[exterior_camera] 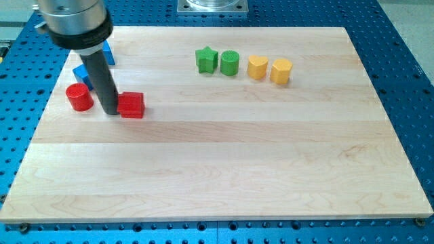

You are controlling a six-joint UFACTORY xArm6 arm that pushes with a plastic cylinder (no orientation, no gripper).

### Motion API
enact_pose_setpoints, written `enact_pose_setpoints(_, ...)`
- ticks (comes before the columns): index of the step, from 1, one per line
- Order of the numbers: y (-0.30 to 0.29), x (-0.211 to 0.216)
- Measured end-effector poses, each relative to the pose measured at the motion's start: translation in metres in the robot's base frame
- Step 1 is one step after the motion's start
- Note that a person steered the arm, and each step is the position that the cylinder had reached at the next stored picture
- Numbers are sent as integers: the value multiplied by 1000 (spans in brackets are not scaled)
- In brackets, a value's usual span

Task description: Push the red circle into the red star

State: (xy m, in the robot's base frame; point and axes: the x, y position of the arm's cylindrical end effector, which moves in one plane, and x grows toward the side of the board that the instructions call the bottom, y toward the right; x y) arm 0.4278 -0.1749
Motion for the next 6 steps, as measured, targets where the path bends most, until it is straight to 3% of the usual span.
enact_pose_setpoints(1,-53,33)
enact_pose_setpoints(2,-116,30)
enact_pose_setpoints(3,-125,4)
enact_pose_setpoints(5,-21,-56)
enact_pose_setpoints(6,49,-66)
